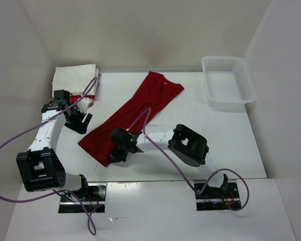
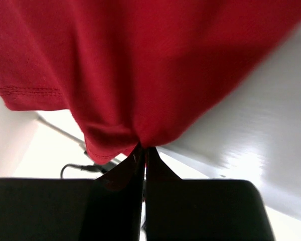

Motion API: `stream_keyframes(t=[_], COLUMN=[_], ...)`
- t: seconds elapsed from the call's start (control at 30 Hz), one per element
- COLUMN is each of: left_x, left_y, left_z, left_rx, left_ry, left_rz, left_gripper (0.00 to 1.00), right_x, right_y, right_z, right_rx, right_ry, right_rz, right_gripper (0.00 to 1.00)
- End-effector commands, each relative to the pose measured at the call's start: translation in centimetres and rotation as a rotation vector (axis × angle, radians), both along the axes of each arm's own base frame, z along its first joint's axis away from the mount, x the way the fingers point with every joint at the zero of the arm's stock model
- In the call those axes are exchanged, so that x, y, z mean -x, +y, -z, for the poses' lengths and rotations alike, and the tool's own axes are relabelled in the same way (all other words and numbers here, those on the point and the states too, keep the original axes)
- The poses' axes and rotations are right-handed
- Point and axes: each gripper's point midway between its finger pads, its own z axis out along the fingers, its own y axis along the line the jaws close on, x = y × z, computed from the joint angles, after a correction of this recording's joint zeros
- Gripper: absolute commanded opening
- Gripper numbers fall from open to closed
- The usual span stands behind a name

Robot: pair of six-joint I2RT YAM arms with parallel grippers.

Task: Fold and stack the t-shirts
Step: Rotate the tshirt 90 degrees

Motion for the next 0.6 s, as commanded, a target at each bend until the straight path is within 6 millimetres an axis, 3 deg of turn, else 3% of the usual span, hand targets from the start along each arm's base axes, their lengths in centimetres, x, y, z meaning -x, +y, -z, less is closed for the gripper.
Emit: stream_keyframes(t=[0.0,0.07,0.1,0.13,0.17,0.2,0.23,0.27,0.3,0.4,0.47,0.53,0.57], left_x=[0.0,0.2,0.5,0.5,0.7,0.3,0.1,0.1,-0.2,-0.3,-0.2,0.1,0.5], left_y=[-0.6,-0.8,-1.2,-1.4,-1.8,-2.1,-2.8,-3.2,-3.5,-5.5,-7.4,-9.7,-10.5], left_z=[-1.1,-1.2,-1.1,-1.4,-1.3,-1.8,-2.2,-2.2,-2.5,-2.8,-2.8,-3.3,-3.2], left_rx=[0.024,0.028,0.024,0.019,0.021,0.012,0.008,0.008,-0.005,-0.041,-0.073,-0.119,-0.134], left_ry=[-0.036,-0.038,-0.025,-0.022,-0.013,-0.028,-0.034,-0.034,-0.043,-0.043,-0.043,-0.055,-0.047], left_rz=[0.051,0.065,0.094,0.118,0.131,0.158,0.192,0.208,0.223,0.324,0.411,0.516,0.558], left_gripper=[0.77,0.77,0.77,0.77,0.77,0.77,0.77,0.77,0.77,0.77,0.77,0.77,0.77], right_x=[0.5,0.0,0.8,0.6,0.8,2.3,2.1,2.2,3.9,5.8,7.0,7.0,6.8], right_y=[-5.0,-6.9,-9.1,-10.1,-11.7,-14.7,-16.5,-17.4,-20.4,-24.8,-27.1,-28.5,-28.8], right_z=[4.5,3.0,3.9,1.8,1.5,2.7,2.5,0.6,1.8,1.4,1.9,0.9,0.0], right_rx=[0.122,0.128,0.171,0.149,0.169,0.229,0.248,0.215,0.28,0.338,0.379,0.366,0.334], right_ry=[0.067,0.05,0.052,0.027,0.026,0.045,0.045,0.03,0.057,0.086,0.097,0.097,0.083], right_rz=[0.065,0.084,0.093,0.098,0.112,0.115,0.142,0.153,0.141,0.154,0.155,0.187,0.203], right_gripper=[0.0,0.0,0.0,0.0,0.0,0.0,0.0,0.0,0.0,0.0,0.0,0.01,0.06])
